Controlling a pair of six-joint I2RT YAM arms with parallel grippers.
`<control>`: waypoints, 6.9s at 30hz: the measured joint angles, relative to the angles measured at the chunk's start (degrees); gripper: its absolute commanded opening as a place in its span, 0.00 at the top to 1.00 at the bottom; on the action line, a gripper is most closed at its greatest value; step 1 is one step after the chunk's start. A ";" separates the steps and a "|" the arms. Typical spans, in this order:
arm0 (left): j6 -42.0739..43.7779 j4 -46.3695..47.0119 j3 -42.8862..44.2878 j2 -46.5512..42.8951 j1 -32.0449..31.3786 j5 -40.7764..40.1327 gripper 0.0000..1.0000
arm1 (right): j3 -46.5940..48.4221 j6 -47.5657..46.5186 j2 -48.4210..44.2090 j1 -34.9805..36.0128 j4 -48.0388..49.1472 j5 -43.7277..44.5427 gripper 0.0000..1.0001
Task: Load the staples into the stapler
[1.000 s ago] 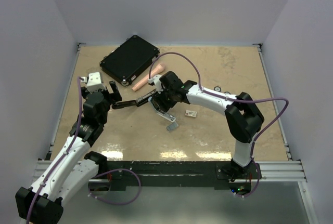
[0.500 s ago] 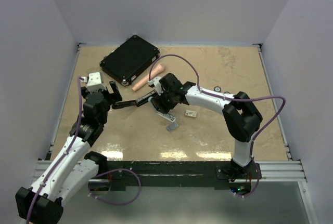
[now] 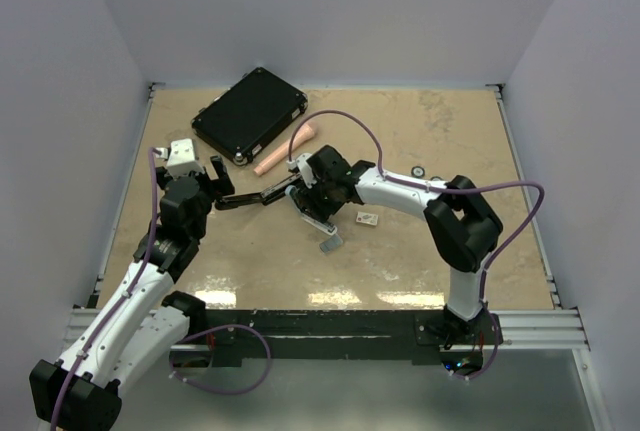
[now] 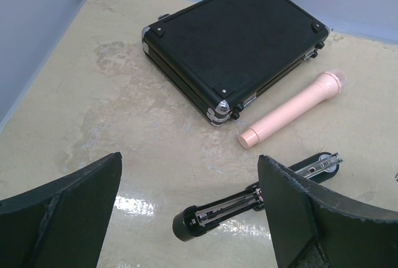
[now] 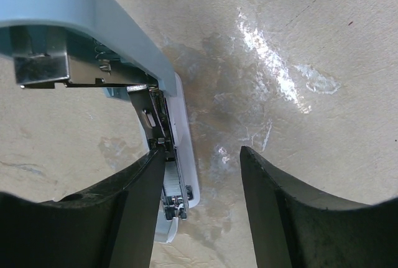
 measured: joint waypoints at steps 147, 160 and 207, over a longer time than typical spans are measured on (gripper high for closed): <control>9.35 0.17 17.92 40.22 -14.60 31.21 0.64 | -43.76 9.75 -18.32 3.78 52.96 1.86 1.00; 2.29 0.39 17.33 37.13 -20.76 33.27 0.64 | -38.14 9.01 -18.38 3.78 53.05 1.84 1.00; 1.79 3.34 -2.93 -4.13 -13.07 -3.63 0.27 | -13.90 12.33 -19.21 3.89 9.03 4.39 0.44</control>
